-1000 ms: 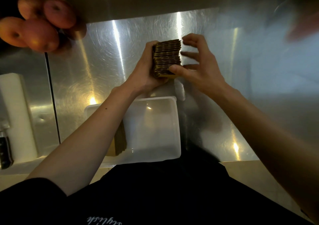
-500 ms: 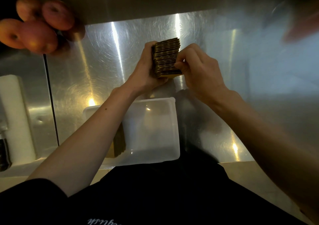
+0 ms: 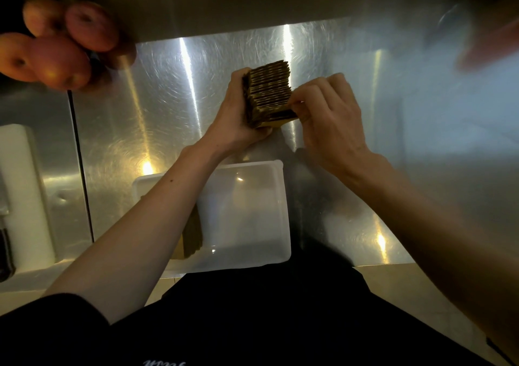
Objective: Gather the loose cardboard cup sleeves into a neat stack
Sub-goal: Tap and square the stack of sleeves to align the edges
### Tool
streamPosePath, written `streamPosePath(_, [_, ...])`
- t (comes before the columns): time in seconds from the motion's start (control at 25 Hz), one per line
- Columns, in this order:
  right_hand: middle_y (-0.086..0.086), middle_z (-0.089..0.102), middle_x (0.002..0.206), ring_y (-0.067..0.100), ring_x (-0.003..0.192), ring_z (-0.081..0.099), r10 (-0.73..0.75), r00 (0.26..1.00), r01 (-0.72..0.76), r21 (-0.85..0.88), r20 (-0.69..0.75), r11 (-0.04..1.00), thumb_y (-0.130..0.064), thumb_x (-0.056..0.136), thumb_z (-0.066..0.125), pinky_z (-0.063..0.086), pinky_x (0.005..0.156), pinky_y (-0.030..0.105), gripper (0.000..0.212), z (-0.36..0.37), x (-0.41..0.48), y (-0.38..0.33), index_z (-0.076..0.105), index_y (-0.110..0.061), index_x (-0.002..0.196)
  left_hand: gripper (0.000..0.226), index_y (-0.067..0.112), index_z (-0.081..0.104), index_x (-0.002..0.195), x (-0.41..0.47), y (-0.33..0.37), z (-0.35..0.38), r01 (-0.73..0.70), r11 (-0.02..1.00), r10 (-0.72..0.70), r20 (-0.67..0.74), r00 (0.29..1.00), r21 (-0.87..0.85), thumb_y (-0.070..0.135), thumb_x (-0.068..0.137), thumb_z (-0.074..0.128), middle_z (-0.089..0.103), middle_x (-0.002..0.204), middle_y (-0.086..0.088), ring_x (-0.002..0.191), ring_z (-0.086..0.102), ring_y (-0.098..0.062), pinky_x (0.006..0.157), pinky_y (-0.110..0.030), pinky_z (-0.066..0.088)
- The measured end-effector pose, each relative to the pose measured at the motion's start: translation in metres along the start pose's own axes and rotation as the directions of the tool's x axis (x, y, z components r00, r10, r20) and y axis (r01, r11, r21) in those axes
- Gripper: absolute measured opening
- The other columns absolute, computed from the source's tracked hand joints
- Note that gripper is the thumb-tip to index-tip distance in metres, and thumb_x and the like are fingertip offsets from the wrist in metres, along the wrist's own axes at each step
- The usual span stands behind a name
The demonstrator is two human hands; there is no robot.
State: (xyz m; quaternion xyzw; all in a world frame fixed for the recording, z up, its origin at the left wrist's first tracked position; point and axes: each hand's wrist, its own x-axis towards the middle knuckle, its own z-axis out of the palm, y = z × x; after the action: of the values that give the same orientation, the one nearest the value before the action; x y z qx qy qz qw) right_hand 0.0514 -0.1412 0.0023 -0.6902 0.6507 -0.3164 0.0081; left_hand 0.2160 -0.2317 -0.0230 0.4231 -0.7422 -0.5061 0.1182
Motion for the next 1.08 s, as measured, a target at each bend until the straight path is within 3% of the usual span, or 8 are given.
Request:
streamPosePath(0.24, [0.012, 0.067, 0.083, 0.024, 0.081, 0.047, -0.003, 0.954, 0.016, 0.04, -0.299, 0.999, -0.013, 0.097, 0.054, 0.043, 0.061, 0.041, 0.004, -0.004, -0.005, 0.003, 0.051, -0.016, 0.096, 0.086, 0.001, 0.026, 0.136, 0.0, -0.003, 0.0, -0.034, 0.999, 0.034, -0.004, 0.999, -0.012, 0.01, 0.071, 0.081, 0.051, 0.13, -0.016, 0.116, 0.057, -0.022, 0.095, -0.033, 0.052])
streamPosePath(0.4, [0.01, 0.062, 0.086, 0.024, 0.082, 0.048, 0.048, 0.924, 0.007, 0.143, -0.378, 0.99, -0.01, 0.097, 0.052, 0.042, 0.065, 0.04, 0.003, -0.01, -0.011, 0.002, 0.052, -0.014, 0.097, 0.083, -0.001, 0.027, 0.134, -0.001, -0.006, 0.0, -0.064, 0.998, 0.064, 0.006, 0.998, -0.013, 0.011, 0.072, 0.081, 0.05, 0.123, -0.008, 0.109, 0.055, -0.012, 0.088, -0.025, 0.051])
streamPosePath(0.56, [0.004, 0.052, 0.09, 0.025, 0.08, 0.05, 0.225, 0.87, -0.098, 0.292, -0.439, 0.951, -0.007, 0.097, 0.046, 0.044, 0.067, 0.035, 0.005, -0.023, -0.012, -0.004, 0.051, -0.007, 0.096, 0.081, -0.005, 0.028, 0.132, 0.001, -0.006, -0.001, -0.099, 0.995, 0.099, 0.008, 0.995, -0.014, 0.015, 0.072, 0.079, 0.052, 0.121, -0.013, 0.107, 0.054, -0.01, 0.089, -0.019, 0.047])
streamPosePath(0.64, [-0.004, 0.05, 0.088, 0.011, 0.079, 0.05, 0.374, 0.81, -0.21, 0.373, -0.451, 0.904, -0.001, 0.096, 0.046, 0.042, 0.068, 0.027, 0.007, -0.031, -0.012, -0.003, 0.052, 0.002, 0.096, 0.082, -0.005, 0.027, 0.132, 0.002, -0.006, -0.002, -0.101, 0.994, 0.101, 0.017, 0.995, -0.033, 0.016, 0.073, 0.079, 0.051, 0.125, -0.016, 0.11, 0.055, -0.014, 0.091, -0.021, 0.048])
streamPosePath(0.72, [-0.014, 0.046, 0.088, 0.002, 0.075, 0.048, 0.515, 0.753, -0.349, 0.415, -0.409, 0.84, -0.001, 0.096, 0.045, 0.042, 0.063, 0.027, 0.007, -0.039, -0.015, 0.001, 0.051, 0.003, 0.097, 0.083, -0.005, 0.026, 0.133, 0.004, -0.007, -0.002, -0.099, 0.994, 0.101, 0.026, 0.995, -0.043, 0.016, 0.073, 0.079, 0.05, 0.127, -0.014, 0.113, 0.055, -0.015, 0.092, -0.024, 0.049])
streamPosePath(0.88, [-0.011, 0.049, 0.078, 0.018, 0.061, 0.052, 0.72, 0.657, -0.533, 0.539, -0.223, 0.653, -0.011, 0.099, 0.045, 0.046, 0.052, 0.038, 0.011, -0.05, -0.03, 0.008, 0.045, -0.022, 0.099, 0.082, -0.003, 0.026, 0.133, 0.005, -0.012, 0.002, -0.092, 0.994, 0.093, 0.01, 0.996, -0.063, 0.014, 0.072, 0.08, 0.049, 0.123, -0.004, 0.106, 0.054, 0.003, 0.088, -0.019, 0.048])
streamPosePath(1.08, [-0.007, 0.06, 0.1, 0.014, 0.072, 0.063, 0.773, 0.633, -0.616, 0.578, -0.039, 0.535, -0.004, 0.095, 0.046, 0.054, 0.066, 0.029, 0.025, -0.06, -0.048, 0.015, 0.062, -0.007, 0.114, 0.082, -0.001, 0.027, 0.134, 0.007, -0.02, 0.003, -0.102, 0.993, 0.102, -0.013, 0.995, -0.061, 0.012, 0.072, 0.079, 0.048, 0.12, 0.006, 0.105, 0.052, 0.01, 0.088, -0.02, 0.048])
